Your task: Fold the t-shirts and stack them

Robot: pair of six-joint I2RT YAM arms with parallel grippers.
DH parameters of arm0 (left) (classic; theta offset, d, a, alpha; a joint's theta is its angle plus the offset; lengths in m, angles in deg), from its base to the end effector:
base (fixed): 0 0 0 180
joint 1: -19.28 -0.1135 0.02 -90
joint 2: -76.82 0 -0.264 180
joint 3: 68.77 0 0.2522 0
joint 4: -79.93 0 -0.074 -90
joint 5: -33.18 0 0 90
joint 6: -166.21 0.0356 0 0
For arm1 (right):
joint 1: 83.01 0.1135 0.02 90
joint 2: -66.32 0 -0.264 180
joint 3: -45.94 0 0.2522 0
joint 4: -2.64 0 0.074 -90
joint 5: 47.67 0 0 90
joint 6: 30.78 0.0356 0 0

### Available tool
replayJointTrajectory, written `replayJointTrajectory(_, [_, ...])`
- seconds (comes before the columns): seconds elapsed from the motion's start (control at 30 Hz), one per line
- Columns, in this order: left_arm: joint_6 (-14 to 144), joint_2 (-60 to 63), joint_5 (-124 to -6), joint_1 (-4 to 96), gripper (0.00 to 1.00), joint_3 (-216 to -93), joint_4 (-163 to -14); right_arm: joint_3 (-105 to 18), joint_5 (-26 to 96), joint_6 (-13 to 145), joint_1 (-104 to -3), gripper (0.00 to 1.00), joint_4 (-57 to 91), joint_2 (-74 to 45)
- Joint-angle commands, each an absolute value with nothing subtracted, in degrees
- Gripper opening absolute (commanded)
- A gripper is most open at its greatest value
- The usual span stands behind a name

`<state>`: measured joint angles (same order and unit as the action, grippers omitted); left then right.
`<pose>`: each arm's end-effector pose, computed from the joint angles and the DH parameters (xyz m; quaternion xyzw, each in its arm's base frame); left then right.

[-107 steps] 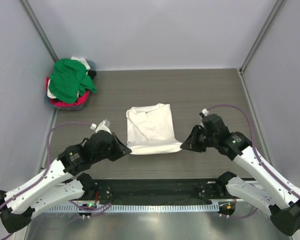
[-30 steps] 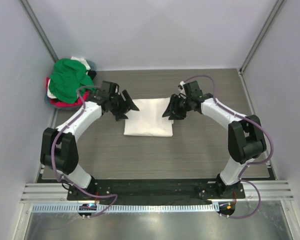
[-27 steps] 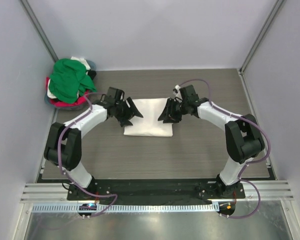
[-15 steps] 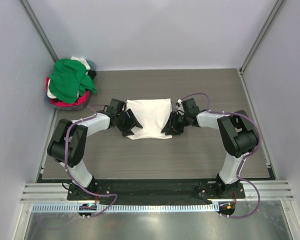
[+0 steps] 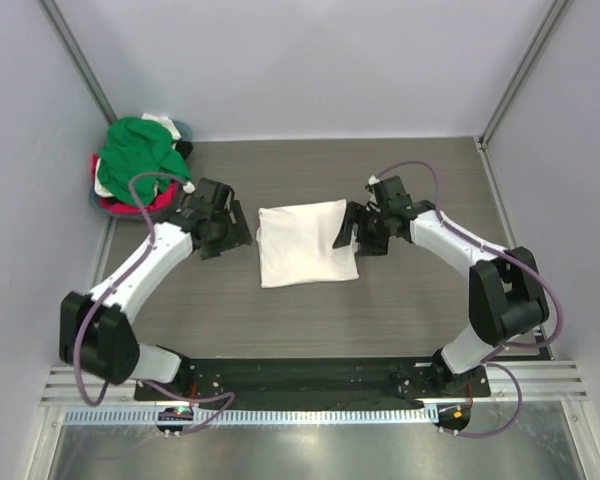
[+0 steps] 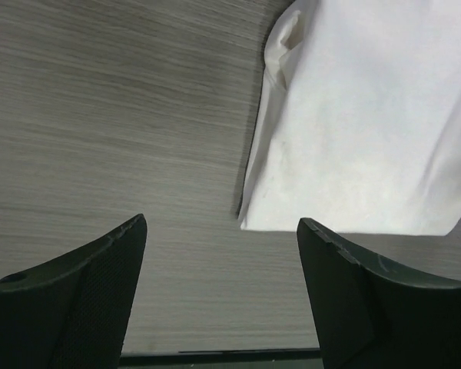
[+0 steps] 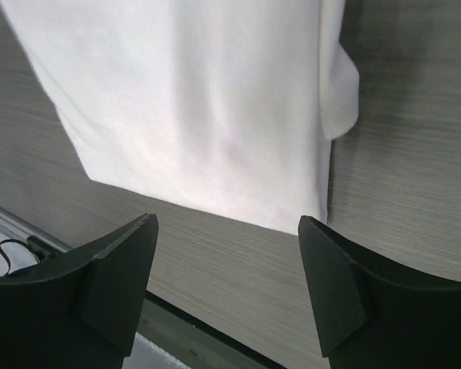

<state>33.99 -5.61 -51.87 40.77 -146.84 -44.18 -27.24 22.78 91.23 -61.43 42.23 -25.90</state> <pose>0.2719 -0.1038 0.2610 -0.1846 0.9478 -0.0999 0.2399 0.2975 0.1305 0.2032 0.0405 0.9490 0.2660 0.1641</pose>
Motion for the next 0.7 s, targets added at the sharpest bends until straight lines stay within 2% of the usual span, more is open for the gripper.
replayJointTrajectory(0.0, [38.24, 1.13, -47.76, 40.55, 0.81, -147.57, -34.64, -35.92, 29.93, 86.56, -61.83, 0.81, 49.53, -21.66])
replayJointTrajectory(0.1, [38.68, 7.02, -49.61, 40.63, 0.83, -145.9, -33.49, -40.5, 32.75, 83.93, -63.14, 0.86, 51.65, -24.2])
replayJointTrajectory(0.23, [38.94, 12.56, -50.23, 40.55, 0.83, -143.62, -31.91, -45.33, 30.13, 82.34, -66.04, 0.84, 52.09, -30.61])
replayJointTrajectory(0.47, [39.47, 20.12, -50.41, 40.55, 0.82, -139.58, -31.56, -54.99, 24.94, 77.95, -67.37, 0.69, 50.07, -43.44])
replayJointTrajectory(0.67, [40.0, 24.6, -49.09, 40.55, 0.81, -135.62, -32.61, -57.12, 20.54, 76.89, -67.72, 0.59, 47.35, -52.41])
